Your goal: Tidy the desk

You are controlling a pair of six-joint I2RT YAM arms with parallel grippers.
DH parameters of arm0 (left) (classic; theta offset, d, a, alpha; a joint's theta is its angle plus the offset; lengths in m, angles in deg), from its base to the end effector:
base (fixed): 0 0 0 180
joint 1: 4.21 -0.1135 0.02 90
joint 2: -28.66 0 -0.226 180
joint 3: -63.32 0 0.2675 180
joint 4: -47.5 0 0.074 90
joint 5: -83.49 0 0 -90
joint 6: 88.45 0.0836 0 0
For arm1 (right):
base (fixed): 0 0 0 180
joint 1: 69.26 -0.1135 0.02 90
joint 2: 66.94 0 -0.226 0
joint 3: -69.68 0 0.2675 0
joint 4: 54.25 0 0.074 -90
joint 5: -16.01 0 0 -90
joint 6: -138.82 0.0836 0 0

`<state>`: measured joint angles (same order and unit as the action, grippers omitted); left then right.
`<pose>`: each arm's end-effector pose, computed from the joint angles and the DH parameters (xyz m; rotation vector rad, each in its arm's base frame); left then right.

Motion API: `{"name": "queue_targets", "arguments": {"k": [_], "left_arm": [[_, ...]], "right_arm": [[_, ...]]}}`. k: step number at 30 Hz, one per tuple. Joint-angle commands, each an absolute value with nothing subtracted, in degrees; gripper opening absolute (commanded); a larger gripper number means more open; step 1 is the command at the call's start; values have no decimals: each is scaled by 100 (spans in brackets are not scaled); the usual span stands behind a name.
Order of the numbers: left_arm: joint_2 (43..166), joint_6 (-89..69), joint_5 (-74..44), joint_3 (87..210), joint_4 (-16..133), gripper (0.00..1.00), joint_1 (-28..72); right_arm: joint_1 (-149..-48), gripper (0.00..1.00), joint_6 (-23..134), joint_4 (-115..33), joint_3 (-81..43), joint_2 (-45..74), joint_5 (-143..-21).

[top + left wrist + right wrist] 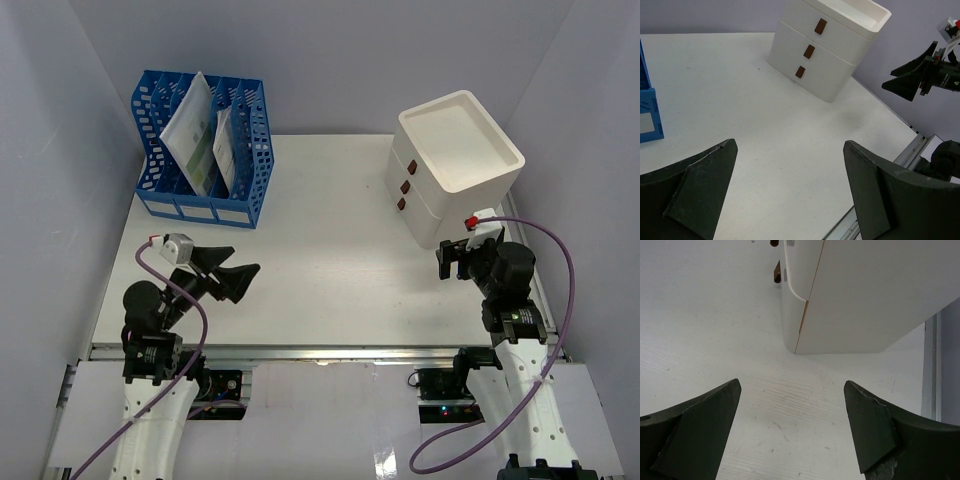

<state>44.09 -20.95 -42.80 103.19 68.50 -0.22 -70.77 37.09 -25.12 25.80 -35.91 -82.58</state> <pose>0.1829 -0.0624 0.2928 0.2731 1.5595 -0.8408 0.2371 0.0187 0.2456 -0.3165 1.8244 0.0148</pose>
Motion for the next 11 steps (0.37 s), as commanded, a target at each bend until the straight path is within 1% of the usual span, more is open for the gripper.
{"name": "queue_targets", "arguments": {"k": [1, 11], "left_arm": [[4311, -2051, -4219, 10326, 6930, 98, 27], [4223, -2024, -4066, 10312, 6969, 98, 36]], "right_arm": [[-7069, 90, 3769, -2796, 2587, -3621, -8015], [-7066, 90, 3782, -2821, 2615, -3565, -8120]]}}
